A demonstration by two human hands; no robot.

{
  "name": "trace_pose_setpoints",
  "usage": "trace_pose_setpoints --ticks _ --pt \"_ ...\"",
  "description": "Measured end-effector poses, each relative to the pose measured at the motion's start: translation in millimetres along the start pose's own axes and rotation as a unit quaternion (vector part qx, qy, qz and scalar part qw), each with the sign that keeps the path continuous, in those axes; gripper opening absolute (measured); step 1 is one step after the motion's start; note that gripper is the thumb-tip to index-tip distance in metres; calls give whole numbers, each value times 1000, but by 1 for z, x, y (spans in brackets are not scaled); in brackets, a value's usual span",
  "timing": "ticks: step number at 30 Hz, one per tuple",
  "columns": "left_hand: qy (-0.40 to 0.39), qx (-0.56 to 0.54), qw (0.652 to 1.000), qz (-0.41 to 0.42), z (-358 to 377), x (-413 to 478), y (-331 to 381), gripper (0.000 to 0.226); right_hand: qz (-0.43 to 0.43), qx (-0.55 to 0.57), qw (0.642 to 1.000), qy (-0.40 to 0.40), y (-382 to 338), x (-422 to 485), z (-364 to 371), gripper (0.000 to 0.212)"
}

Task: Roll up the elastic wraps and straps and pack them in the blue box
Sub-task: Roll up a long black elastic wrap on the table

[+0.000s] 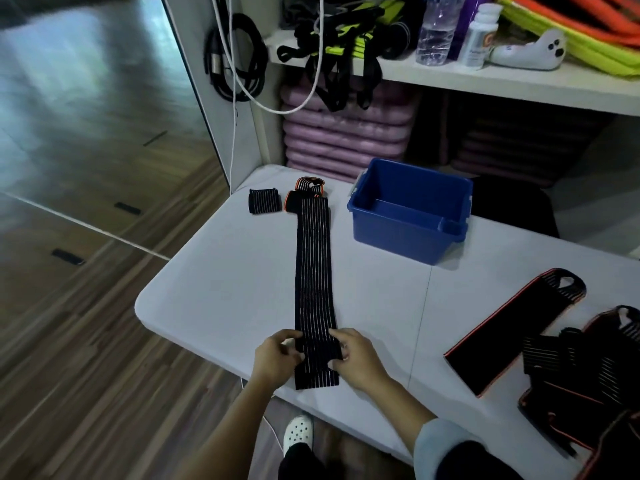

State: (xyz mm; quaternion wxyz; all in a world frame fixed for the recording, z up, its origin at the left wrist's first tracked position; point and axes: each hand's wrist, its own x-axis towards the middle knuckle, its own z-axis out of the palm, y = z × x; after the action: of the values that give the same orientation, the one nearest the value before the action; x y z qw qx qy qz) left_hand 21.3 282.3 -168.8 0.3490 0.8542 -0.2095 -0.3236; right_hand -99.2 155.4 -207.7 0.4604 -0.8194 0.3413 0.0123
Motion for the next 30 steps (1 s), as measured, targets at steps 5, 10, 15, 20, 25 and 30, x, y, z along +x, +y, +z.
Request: trace_pose_setpoints --ticks 5,10,15,20,25,30 --pt "-20 41 999 -10 1 -9 -9 32 -28 -27 999 -27 3 -11 9 69" --pt "-20 70 997 6 7 -14 -8 29 -45 -56 997 -36 5 -19 10 73" --pt "-24 214 970 116 9 -19 -16 53 -94 -134 986 -12 3 -28 13 78" --pt "-60 256 947 185 7 -20 -28 73 -136 -183 974 -4 4 -30 13 71" --pt "-61 278 929 236 9 -17 -33 72 -209 -227 951 -24 10 -30 6 65" --pt "-59 255 929 260 5 -19 -35 60 -253 -234 938 -20 14 -28 1 60"
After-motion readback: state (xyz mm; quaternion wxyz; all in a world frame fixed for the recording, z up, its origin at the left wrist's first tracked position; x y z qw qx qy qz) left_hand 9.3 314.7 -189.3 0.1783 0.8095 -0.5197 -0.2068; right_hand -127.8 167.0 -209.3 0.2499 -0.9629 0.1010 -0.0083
